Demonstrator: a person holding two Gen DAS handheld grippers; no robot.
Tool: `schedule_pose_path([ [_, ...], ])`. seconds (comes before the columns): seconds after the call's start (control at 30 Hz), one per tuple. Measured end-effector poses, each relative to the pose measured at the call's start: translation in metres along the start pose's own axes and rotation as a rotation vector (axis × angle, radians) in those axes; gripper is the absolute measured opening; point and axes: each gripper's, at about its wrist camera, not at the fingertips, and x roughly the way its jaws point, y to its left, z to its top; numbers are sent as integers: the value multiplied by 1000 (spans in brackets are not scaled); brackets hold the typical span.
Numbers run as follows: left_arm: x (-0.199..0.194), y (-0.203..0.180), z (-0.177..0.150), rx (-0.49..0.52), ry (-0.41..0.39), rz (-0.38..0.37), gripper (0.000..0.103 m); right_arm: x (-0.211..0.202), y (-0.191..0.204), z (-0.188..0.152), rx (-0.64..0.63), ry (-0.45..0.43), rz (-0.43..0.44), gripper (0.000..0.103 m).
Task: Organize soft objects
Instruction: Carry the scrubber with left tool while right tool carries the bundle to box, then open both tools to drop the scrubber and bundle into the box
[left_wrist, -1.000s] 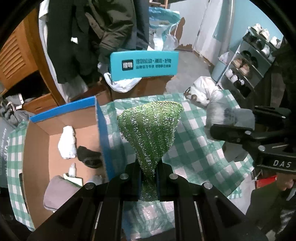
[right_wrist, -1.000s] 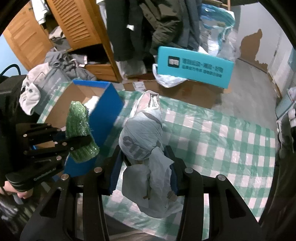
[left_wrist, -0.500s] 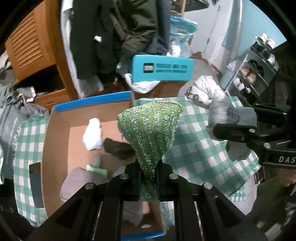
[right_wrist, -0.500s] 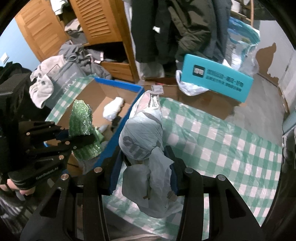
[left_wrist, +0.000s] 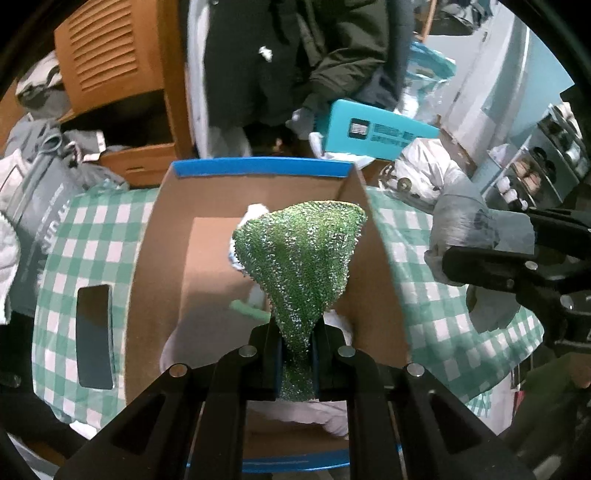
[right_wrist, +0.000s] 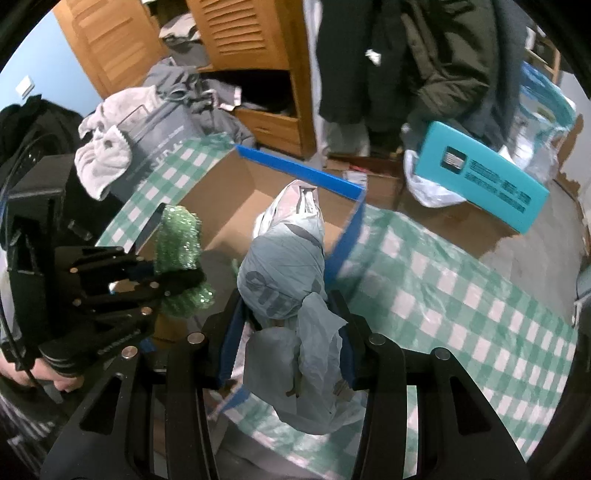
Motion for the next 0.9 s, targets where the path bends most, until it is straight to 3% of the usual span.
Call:
schedule_pose_path([
  [0.47,11,35,-3,-68,22,40,12,53,31,20,-8,96,57,44],
  [0.53,10,35,-4,-68,23,56,18,55,32,20,-6,97,73,46],
  [0.6,8,35,-3,-68,22,64,32,55,33,20,-8,89,86,47],
  [0.67,4,34,-3,-64,3,76,36,53,34,21,-11,79,89,48],
  [0.73,1,35,-2,-63,-5,84,39,50,34,21,-8,64,82,58],
  [0.9,-6,34,-1,-68,-9,82,45,33,26,19,4,24,63,58],
])
